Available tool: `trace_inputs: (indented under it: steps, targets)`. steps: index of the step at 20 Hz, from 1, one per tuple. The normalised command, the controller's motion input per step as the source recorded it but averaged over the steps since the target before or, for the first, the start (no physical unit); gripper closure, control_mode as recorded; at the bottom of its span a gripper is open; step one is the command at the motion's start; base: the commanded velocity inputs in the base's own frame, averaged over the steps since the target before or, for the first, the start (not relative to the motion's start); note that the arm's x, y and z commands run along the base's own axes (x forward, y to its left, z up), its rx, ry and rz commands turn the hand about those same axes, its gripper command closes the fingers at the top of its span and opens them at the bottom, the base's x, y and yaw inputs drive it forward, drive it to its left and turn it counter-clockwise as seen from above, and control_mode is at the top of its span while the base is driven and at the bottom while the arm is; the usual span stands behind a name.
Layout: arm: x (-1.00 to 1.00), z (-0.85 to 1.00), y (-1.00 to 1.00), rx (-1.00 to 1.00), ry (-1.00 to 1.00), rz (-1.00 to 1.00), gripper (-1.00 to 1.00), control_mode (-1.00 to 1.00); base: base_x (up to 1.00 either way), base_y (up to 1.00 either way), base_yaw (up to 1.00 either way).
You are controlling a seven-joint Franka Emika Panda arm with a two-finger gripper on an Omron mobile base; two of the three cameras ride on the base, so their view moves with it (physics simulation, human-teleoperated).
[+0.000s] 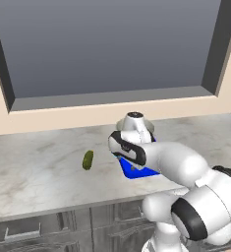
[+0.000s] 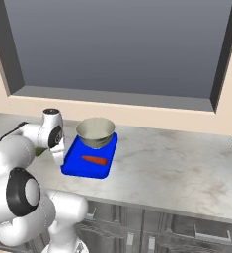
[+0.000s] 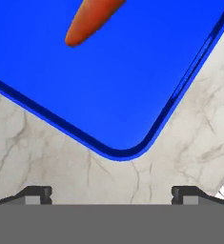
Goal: Place the two vegetables and bowl onto the tray for setting up a vegetable dip station.
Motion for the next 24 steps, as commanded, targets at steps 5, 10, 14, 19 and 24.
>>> trace_inputs:
  steps: [5, 10, 14, 19, 24]
  targets:
    - [0.31, 0.00, 0.37, -0.01, 0.00, 0.15, -1.00, -1.00, 0.00, 0.00, 0.00]
    - [0.38, -0.01, 0.32, 0.00, 0.00, 0.15, -1.00, -1.00, 0.00, 0.00, 0.00]
    - [0.37, -0.01, 0.26, 0.00, -0.02, 0.17, -1.00, -1.00, 0.00, 0.00, 0.00]
    - [0.30, -0.01, 0.22, 0.00, -0.10, 0.16, -1.00, -1.00, 0.00, 0.00, 0.00]
    - [0.25, -0.05, 0.33, 0.00, -0.10, 0.10, -1.00, -1.00, 0.00, 0.00, 0.00]
